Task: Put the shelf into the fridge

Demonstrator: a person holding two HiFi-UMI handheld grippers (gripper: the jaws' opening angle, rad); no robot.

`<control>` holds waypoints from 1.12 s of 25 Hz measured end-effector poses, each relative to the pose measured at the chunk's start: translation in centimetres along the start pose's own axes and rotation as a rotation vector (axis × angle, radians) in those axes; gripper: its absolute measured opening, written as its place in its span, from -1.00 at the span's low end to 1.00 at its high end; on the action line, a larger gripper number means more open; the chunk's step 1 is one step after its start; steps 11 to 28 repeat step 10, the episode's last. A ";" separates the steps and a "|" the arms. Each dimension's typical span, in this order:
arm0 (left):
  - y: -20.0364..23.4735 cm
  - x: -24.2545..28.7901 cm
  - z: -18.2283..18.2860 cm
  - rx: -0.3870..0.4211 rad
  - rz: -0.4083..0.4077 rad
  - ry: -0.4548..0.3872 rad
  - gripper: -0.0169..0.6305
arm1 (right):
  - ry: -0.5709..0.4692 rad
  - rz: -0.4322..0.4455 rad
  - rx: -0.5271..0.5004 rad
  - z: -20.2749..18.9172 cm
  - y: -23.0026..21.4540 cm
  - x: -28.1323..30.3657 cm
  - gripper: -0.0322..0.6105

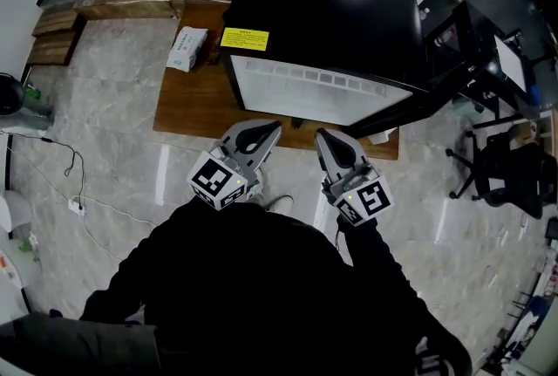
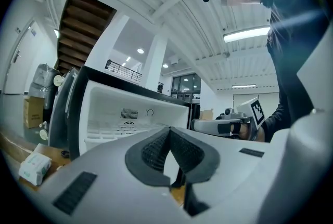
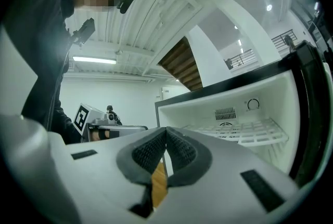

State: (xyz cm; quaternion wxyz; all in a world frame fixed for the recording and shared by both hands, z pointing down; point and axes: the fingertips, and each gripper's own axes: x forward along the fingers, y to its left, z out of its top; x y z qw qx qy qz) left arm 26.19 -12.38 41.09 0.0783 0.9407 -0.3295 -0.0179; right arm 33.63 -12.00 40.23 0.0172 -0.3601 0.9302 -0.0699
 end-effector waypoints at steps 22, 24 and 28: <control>0.1 1.1 -0.1 -0.008 -0.019 -0.001 -0.93 | 0.020 0.004 -0.004 -0.5 -0.5 0.6 -0.88; 0.1 1.1 -0.1 -0.008 -0.019 -0.001 -0.93 | 0.020 0.004 -0.004 -0.5 -0.5 0.6 -0.88; 0.1 1.1 -0.1 -0.008 -0.019 -0.001 -0.93 | 0.020 0.004 -0.004 -0.5 -0.5 0.6 -0.88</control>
